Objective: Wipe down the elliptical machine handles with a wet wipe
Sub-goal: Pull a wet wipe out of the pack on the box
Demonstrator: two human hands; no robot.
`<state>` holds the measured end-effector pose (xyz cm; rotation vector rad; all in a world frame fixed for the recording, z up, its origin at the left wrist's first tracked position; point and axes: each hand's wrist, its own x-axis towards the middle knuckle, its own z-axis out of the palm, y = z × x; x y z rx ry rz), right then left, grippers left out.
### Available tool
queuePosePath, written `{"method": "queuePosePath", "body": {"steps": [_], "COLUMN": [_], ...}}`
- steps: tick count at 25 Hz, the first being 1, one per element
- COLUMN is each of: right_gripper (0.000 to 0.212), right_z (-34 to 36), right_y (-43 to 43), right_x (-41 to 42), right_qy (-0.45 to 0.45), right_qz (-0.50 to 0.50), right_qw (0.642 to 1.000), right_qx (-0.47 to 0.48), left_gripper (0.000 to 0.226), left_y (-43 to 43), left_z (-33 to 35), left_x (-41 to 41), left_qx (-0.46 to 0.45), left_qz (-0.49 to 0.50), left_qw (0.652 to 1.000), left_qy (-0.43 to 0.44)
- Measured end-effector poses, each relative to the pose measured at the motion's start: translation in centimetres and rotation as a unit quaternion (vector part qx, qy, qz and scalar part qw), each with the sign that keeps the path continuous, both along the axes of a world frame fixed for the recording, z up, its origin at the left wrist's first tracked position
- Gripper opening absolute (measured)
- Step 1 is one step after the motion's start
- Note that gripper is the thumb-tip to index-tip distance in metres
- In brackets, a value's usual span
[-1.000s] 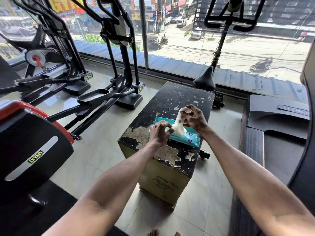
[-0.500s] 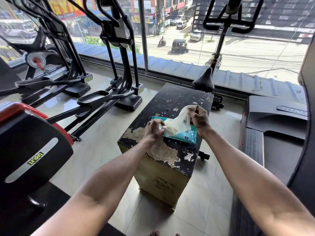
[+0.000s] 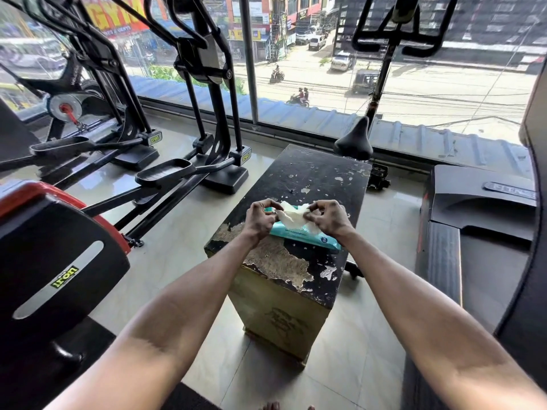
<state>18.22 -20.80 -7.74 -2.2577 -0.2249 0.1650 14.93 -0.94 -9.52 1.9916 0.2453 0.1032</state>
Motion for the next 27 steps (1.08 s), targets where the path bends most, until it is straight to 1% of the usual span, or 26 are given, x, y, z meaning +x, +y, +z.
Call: {"method": "queuePosePath", "body": {"steps": [2, 3, 5, 7, 9, 10, 12, 13, 14, 17, 18, 20, 21, 23, 25, 26, 27], "right_gripper": [0.008, 0.007, 0.011, 0.008, 0.012, 0.016, 0.022, 0.025, 0.026, 0.022, 0.022, 0.026, 0.028, 0.028, 0.025, 0.025, 0.024], "right_z": [0.3, 0.3, 0.1, 0.3, 0.4, 0.6, 0.5, 0.6, 0.5, 0.3, 0.3, 0.6, 0.5, 0.5, 0.7, 0.8, 0.9], "right_y": [-0.4, -0.6, -0.8, -0.8, -0.9, -1.0, -1.2, -1.4, -1.6, -2.0, -1.8, -1.3, -1.0, -0.5, -0.2, -0.2, -0.3], "right_x": [0.0, 0.1, 0.1, 0.0, 0.0, 0.1, 0.4, 0.5, 0.6, 0.4, 0.1, -0.4, -0.3, -0.2, -0.2, -0.3, -0.4], "right_qy": [0.037, 0.038, 0.027, 0.014, 0.008, 0.015, 0.055, 0.067, 0.068, 0.045, 0.055, 0.060, 0.051, 0.019, -0.008, -0.020, -0.029], "right_qz": [0.002, -0.005, -0.038, -0.083, -0.122, -0.137, -0.167, -0.179, -0.187, -0.158, -0.123, -0.048, -0.032, -0.041, -0.068, -0.088, -0.109], "right_qw": [0.997, 0.995, 0.995, 0.993, 0.988, 0.985, 0.969, 0.960, 0.955, 0.965, 0.969, 0.981, 0.987, 0.992, 0.994, 0.993, 0.992], "right_qx": [0.072, 0.088, 0.091, 0.084, 0.092, 0.106, 0.172, 0.207, 0.222, 0.204, 0.205, 0.177, 0.152, 0.121, 0.089, 0.074, 0.065], "left_gripper": [0.029, 0.029, 0.031, 0.037, 0.039, 0.037, 0.030, 0.027, 0.023, 0.016, 0.016, 0.017, 0.018, 0.029, 0.039, 0.040, 0.038], "left_y": [0.4, 0.4, 0.2, 0.0, 0.1, 0.2, 0.7, 0.8, 1.0, 0.9, 0.8, 0.6, 0.5, 0.5, 1.9, 1.8, 1.4], "left_z": [-0.2, -0.1, 0.5, 1.2, 1.8, 1.8, 2.0, 2.1, 2.0, 2.7, 2.9, 3.7, 3.6, 3.3, 0.1, 0.4, 1.4], "left_x": [-0.1, -0.2, -0.4, -0.6, -0.5, -0.2, 0.1, 0.2, 0.3, 0.4, 0.6, 0.7, 0.9, 1.2, 3.3, 3.1, 2.4], "left_qx": [-0.058, -0.092, -0.163, -0.237, -0.282, -0.286, -0.263, -0.251, -0.247, -0.264, -0.267, -0.259, -0.258, -0.254, -0.211, -0.193, -0.199], "left_qz": [0.029, 0.041, 0.059, 0.082, 0.106, 0.118, 0.139, 0.141, 0.141, 0.155, 0.167, 0.183, 0.186, 0.193, 0.195, 0.186, 0.172], "left_qw": [0.998, 0.995, 0.985, 0.968, 0.954, 0.951, 0.954, 0.957, 0.958, 0.952, 0.949, 0.948, 0.948, 0.948, 0.957, 0.963, 0.964], "left_qy": [-0.003, -0.007, -0.004, 0.004, 0.013, 0.017, 0.035, 0.044, 0.047, 0.035, 0.029, 0.014, 0.006, -0.008, -0.026, -0.032, -0.031]}}
